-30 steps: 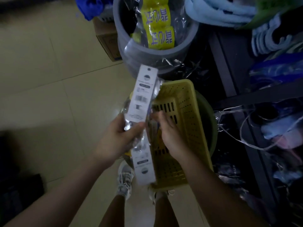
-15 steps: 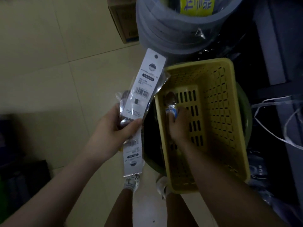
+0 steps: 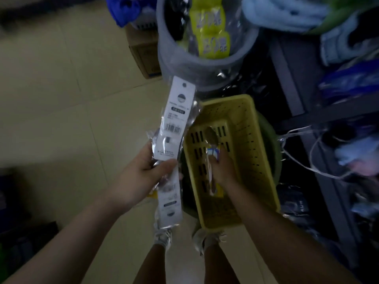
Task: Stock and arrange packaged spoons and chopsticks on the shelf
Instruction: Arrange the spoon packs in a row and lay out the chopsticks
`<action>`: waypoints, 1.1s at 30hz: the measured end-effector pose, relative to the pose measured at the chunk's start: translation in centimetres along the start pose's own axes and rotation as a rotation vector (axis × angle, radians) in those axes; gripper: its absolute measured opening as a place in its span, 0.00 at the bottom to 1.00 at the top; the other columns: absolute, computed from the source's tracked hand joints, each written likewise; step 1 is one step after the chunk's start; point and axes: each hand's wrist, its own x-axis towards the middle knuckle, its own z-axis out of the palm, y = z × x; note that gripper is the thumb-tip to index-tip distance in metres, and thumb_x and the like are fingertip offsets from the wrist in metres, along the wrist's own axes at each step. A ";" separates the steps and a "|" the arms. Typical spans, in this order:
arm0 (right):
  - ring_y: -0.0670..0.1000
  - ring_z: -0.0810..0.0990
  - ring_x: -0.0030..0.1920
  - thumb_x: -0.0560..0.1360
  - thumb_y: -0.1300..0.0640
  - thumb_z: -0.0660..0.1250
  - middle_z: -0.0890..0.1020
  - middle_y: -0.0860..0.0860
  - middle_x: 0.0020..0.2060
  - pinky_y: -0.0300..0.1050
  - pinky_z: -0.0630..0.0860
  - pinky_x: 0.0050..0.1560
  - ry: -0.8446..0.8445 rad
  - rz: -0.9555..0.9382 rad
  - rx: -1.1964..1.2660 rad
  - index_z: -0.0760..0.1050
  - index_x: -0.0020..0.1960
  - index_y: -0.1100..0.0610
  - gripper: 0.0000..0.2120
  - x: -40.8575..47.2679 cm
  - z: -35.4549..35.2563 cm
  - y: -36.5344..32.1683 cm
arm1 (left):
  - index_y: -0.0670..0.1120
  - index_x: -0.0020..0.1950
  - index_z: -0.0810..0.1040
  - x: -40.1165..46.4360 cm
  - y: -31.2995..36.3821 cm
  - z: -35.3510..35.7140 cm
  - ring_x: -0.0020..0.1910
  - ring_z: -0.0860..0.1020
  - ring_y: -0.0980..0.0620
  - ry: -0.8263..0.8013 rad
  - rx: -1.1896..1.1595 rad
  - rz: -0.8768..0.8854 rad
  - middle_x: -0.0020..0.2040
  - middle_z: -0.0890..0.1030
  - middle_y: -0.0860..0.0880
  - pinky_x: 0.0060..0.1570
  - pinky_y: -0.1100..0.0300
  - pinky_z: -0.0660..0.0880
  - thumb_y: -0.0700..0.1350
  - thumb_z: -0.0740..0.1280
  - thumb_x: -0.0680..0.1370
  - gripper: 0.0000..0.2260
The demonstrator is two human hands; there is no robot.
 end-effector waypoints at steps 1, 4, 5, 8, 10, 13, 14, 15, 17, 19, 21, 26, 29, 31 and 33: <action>0.48 0.74 0.49 0.79 0.57 0.58 0.75 0.49 0.47 0.40 0.69 0.43 0.017 -0.036 0.020 0.70 0.60 0.60 0.12 -1.5 -1.8 -1.1 | 0.57 0.56 0.70 -0.6 1.3 0.2 0.33 0.80 0.59 -0.018 0.006 0.008 0.37 0.82 0.54 0.28 0.68 0.74 0.40 0.62 0.77 0.13; 0.50 0.74 0.51 0.78 0.63 0.60 0.76 0.49 0.45 0.43 0.69 0.49 0.035 -0.084 0.125 0.71 0.58 0.58 0.09 -6.3 -7.4 -4.1 | 0.56 0.55 0.72 -2.9 5.1 1.2 0.41 0.82 0.50 -0.086 0.040 0.037 0.47 0.84 0.47 0.39 0.54 0.79 0.39 0.63 0.77 0.13; 0.51 0.75 0.50 0.77 0.65 0.59 0.77 0.52 0.45 0.45 0.70 0.47 0.024 -0.094 0.136 0.71 0.57 0.57 0.10 -7.9 -9.5 -5.2 | 0.56 0.54 0.72 -3.7 6.7 1.7 0.41 0.81 0.51 -0.105 0.043 0.060 0.45 0.84 0.50 0.39 0.54 0.78 0.40 0.64 0.76 0.12; 0.51 0.74 0.48 0.75 0.69 0.59 0.77 0.54 0.46 0.43 0.69 0.45 0.031 -0.121 0.169 0.72 0.56 0.56 0.14 -13.0 -15.2 -8.8 | 0.53 0.53 0.73 -6.5 11.6 3.8 0.33 0.78 0.58 -0.158 0.042 0.154 0.34 0.82 0.53 0.29 0.64 0.74 0.38 0.65 0.75 0.12; 0.50 0.74 0.46 0.73 0.69 0.61 0.78 0.57 0.46 0.43 0.68 0.45 0.122 -0.169 0.170 0.73 0.53 0.56 0.12 -16.7 -18.6 -11.2 | 0.51 0.52 0.73 -8.5 15.4 5.5 0.29 0.76 0.62 -0.202 0.064 0.242 0.34 0.81 0.54 0.27 0.69 0.72 0.36 0.65 0.75 0.12; 0.51 0.75 0.47 0.74 0.66 0.63 0.78 0.64 0.49 0.44 0.69 0.46 0.290 -0.252 0.207 0.71 0.56 0.65 0.10 -23.0 -23.9 -15.3 | 0.53 0.53 0.73 -11.8 21.7 8.3 0.31 0.77 0.59 -0.351 0.125 0.371 0.33 0.82 0.57 0.32 0.64 0.74 0.37 0.66 0.75 0.13; 0.52 0.77 0.48 0.75 0.64 0.64 0.79 0.61 0.50 0.43 0.71 0.48 0.366 -0.292 0.223 0.71 0.57 0.64 0.12 -25.3 -25.8 -16.6 | 0.53 0.52 0.72 -13.0 23.9 9.3 0.31 0.78 0.58 -0.408 0.130 0.403 0.33 0.82 0.57 0.32 0.64 0.74 0.36 0.66 0.75 0.13; 0.52 0.77 0.50 0.74 0.63 0.65 0.80 0.57 0.50 0.43 0.72 0.51 0.438 -0.336 0.240 0.72 0.57 0.62 0.12 -27.7 -27.7 -17.7 | 0.52 0.51 0.72 -14.4 25.9 10.4 0.29 0.77 0.59 -0.465 0.133 0.441 0.31 0.82 0.58 0.31 0.65 0.74 0.36 0.67 0.74 0.13; 0.54 0.78 0.51 0.74 0.58 0.66 0.80 0.56 0.50 0.48 0.73 0.54 0.582 -0.395 0.261 0.73 0.56 0.58 0.11 -32.7 -31.3 -19.3 | 0.53 0.48 0.71 -17.2 29.5 12.5 0.26 0.75 0.63 -0.559 0.152 0.544 0.28 0.80 0.59 0.28 0.68 0.71 0.38 0.68 0.73 0.11; 0.53 0.79 0.50 0.74 0.56 0.66 0.80 0.55 0.50 0.49 0.74 0.53 0.679 -0.435 0.279 0.73 0.54 0.54 0.10 -37.4 -34.4 -20.0 | 0.54 0.48 0.71 -20.0 32.4 14.6 0.30 0.76 0.63 -0.617 0.200 0.666 0.31 0.80 0.61 0.32 0.67 0.71 0.39 0.68 0.74 0.11; 0.44 0.79 0.43 0.75 0.59 0.66 0.81 0.51 0.46 0.39 0.75 0.47 0.738 -0.496 0.342 0.73 0.52 0.51 0.08 -41.7 -37.2 -20.1 | 0.56 0.48 0.71 -22.7 34.8 16.6 0.33 0.77 0.65 -0.649 0.250 0.791 0.34 0.81 0.64 0.35 0.67 0.71 0.39 0.66 0.75 0.12; 0.42 0.81 0.42 0.75 0.61 0.66 0.82 0.45 0.47 0.34 0.77 0.46 0.852 -0.541 0.496 0.72 0.54 0.44 0.14 -49.7 -44.4 -19.5 | 0.58 0.49 0.72 -29.9 40.0 22.6 0.31 0.77 0.62 -0.763 0.245 0.963 0.33 0.80 0.61 0.33 0.66 0.73 0.41 0.66 0.75 0.12; 0.45 0.80 0.41 0.75 0.59 0.67 0.81 0.51 0.45 0.39 0.77 0.47 1.003 -0.492 0.544 0.68 0.62 0.51 0.18 -51.6 -49.5 -18.5 | 0.52 0.50 0.74 -32.4 42.7 26.9 0.31 0.77 0.58 -0.815 0.170 0.891 0.35 0.81 0.55 0.31 0.63 0.73 0.40 0.66 0.75 0.08; 0.46 0.77 0.35 0.75 0.61 0.66 0.79 0.52 0.40 0.39 0.74 0.37 1.104 -0.414 0.552 0.70 0.59 0.57 0.14 -51.9 -53.0 -17.7 | 0.50 0.53 0.75 -33.3 44.4 29.8 0.36 0.79 0.53 -0.797 0.200 0.811 0.41 0.82 0.50 0.37 0.58 0.75 0.43 0.66 0.75 0.08; 0.46 0.76 0.26 0.75 0.65 0.65 0.76 0.54 0.33 0.37 0.73 0.27 1.067 -0.347 0.665 0.74 0.45 0.60 0.01 -51.4 -56.4 -16.9 | 0.46 0.51 0.75 -33.3 46.1 32.8 0.33 0.79 0.51 -0.813 0.235 0.702 0.38 0.82 0.48 0.35 0.59 0.76 0.43 0.66 0.75 0.06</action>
